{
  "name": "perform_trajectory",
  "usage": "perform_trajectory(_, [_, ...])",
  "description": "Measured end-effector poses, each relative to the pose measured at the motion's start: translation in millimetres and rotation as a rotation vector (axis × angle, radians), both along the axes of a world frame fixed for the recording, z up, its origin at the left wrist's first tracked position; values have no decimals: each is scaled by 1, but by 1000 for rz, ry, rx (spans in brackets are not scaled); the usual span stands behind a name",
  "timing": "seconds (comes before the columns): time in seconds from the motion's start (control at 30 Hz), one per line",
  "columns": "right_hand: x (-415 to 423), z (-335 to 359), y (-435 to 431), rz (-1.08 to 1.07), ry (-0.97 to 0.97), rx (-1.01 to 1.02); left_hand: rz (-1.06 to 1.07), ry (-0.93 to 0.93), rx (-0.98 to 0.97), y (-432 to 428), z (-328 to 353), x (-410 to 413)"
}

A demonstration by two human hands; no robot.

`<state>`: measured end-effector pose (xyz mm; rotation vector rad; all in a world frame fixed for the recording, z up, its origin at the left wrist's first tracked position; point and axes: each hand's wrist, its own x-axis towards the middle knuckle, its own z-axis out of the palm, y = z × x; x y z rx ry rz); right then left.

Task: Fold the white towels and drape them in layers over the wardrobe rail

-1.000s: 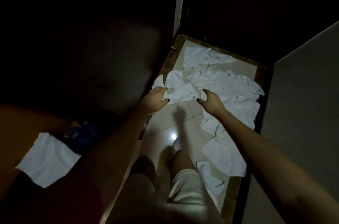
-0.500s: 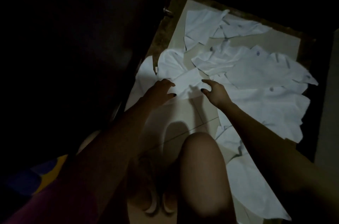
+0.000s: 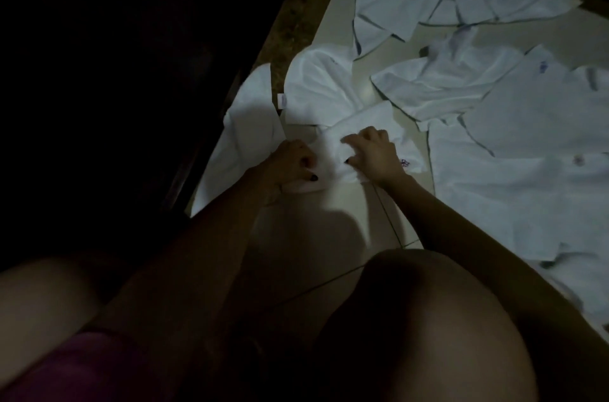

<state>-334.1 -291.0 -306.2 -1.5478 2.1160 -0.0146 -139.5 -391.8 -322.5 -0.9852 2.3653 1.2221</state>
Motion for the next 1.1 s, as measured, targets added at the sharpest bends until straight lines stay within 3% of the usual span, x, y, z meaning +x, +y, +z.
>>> perform_trajectory(0.1, [1, 16, -2, 61, 25, 13, 83, 4, 89, -3, 26, 2])
perform_trajectory(0.23, [1, 75, 15, -112, -247, -10, 131, 19, 35, 1, 83, 10])
perform_trajectory(0.33, [4, 161, 25, -161, -427, -28, 150, 28, 71, 1, 159, 11])
perform_trajectory(0.47, [12, 294, 38, -256, -528, -118, 214, 74, 123, 6, 288, 4])
perform_trajectory(0.8, [32, 642, 60, -387, -495, -260, 284, 325, 57, 25, 638, 24])
perform_trajectory(0.97, [30, 789, 69, -271, -462, -197, 285, 358, 59, 26, 787, 44])
perform_trajectory(1.1, [35, 871, 79, -174, -372, -106, 323, 395, 10, 32, 862, 62])
